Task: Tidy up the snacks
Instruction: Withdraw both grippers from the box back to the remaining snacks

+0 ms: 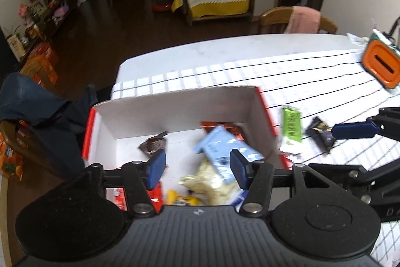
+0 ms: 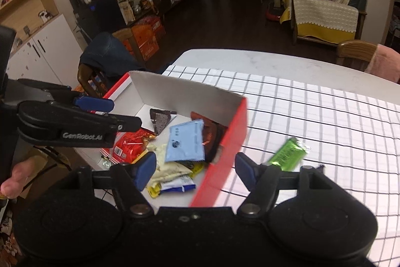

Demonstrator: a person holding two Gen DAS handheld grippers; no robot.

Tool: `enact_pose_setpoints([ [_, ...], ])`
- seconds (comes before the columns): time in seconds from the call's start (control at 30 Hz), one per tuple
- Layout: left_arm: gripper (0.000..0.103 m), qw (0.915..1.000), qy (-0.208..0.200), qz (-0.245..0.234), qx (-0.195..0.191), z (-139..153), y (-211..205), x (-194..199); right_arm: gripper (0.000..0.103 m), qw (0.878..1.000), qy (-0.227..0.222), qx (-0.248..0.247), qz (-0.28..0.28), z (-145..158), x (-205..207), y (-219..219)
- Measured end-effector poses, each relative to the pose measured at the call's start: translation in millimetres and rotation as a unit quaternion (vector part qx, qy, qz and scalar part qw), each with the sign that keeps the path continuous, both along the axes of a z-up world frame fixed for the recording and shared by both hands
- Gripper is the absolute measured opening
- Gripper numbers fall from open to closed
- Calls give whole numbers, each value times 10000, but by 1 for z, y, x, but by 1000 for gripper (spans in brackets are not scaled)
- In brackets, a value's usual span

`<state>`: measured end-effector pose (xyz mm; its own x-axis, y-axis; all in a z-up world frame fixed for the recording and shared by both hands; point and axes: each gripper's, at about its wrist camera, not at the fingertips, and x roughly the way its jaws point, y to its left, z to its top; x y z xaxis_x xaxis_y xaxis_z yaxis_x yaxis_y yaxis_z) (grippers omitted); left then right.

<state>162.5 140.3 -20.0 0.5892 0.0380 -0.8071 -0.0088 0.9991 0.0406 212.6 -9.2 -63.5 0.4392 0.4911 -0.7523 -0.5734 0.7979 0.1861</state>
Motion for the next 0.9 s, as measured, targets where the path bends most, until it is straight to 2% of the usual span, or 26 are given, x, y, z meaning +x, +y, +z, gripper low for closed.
enact_pose_setpoints([
  [0.1, 66, 9998, -105, -138, -55, 6, -20, -6, 74, 9999, -12, 82, -127, 4, -5, -23],
  [0.3, 74, 9988, -218, -417, -129, 9, -62, -11, 80, 9996, -107, 33, -255, 5, -12, -66],
  [0.43, 80, 9980, -229, -548, -197, 6, -91, -9, 80, 9995, -62, -18, -294, 0, -12, -93],
  [0.57, 83, 9976, -213, -573, -323, -1, -114, -6, 81, 9994, -45, -102, -313, -4, -10, -118],
  [0.8, 85, 9962, -247, -458, -700, -13, -147, 1, 91, 9995, -99, -167, -247, -15, -3, -158],
  [0.87, 85, 9962, -268, -381, -734, -15, -155, 3, 94, 9993, -151, -274, -206, -21, 1, -165],
  [0.9, 85, 9963, -259, -357, -744, -17, -159, 5, 99, 9991, -165, -325, -202, -25, 3, -169],
])
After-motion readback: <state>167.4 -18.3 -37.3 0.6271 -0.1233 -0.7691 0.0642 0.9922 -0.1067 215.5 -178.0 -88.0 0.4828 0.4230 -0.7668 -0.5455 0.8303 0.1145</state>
